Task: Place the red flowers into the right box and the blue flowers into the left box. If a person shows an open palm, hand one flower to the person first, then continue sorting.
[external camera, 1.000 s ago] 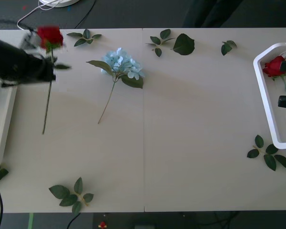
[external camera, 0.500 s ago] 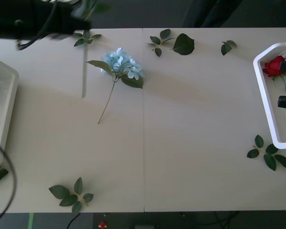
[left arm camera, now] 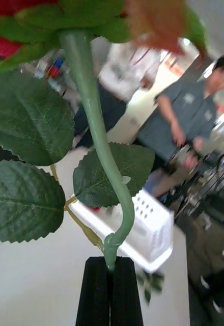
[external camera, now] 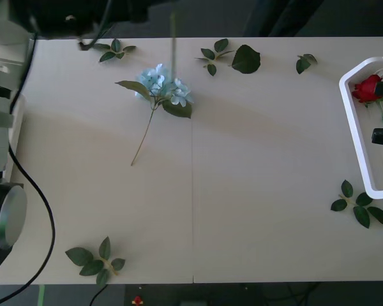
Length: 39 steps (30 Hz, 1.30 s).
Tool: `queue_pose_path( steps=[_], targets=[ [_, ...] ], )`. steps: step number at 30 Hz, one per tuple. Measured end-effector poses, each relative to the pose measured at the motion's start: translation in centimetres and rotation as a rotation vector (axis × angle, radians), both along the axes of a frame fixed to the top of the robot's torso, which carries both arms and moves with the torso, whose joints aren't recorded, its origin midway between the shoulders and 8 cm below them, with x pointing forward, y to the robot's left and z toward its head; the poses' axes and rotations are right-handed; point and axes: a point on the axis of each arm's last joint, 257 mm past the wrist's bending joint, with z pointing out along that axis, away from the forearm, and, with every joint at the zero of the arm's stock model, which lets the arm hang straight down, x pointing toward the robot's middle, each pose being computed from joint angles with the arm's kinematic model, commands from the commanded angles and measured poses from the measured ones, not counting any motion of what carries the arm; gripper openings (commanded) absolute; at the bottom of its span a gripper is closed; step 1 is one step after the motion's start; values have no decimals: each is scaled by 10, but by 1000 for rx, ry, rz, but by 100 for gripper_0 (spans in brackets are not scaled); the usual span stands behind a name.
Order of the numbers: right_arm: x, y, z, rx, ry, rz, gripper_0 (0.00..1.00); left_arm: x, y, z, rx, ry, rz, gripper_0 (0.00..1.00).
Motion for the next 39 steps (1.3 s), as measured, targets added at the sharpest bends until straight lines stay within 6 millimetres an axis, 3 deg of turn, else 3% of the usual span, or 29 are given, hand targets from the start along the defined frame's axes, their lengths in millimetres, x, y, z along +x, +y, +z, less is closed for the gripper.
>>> queue_pose_path(
  steps=[7,12,25,32,34,39],
  targets=[
    [0,0,0,0,0,0,100,-20,-58,4,-86,-19,-77,0],
    [0,0,0,0,0,0,100,-46,-85,2,-118,24,-154,0],
    [0,0,0,0,0,0,100,-86,-108,3,-144,64,-223,0],
    [-2,0,-5,1,13,1,100,-89,-116,0,-165,86,-218,0],
    [-7,3,-13,17,47,8,100,-90,-118,-2,-160,88,-221,0],
    [-21,11,-13,110,113,37,100,-91,-118,-2,-159,89,-223,0]
  ],
)
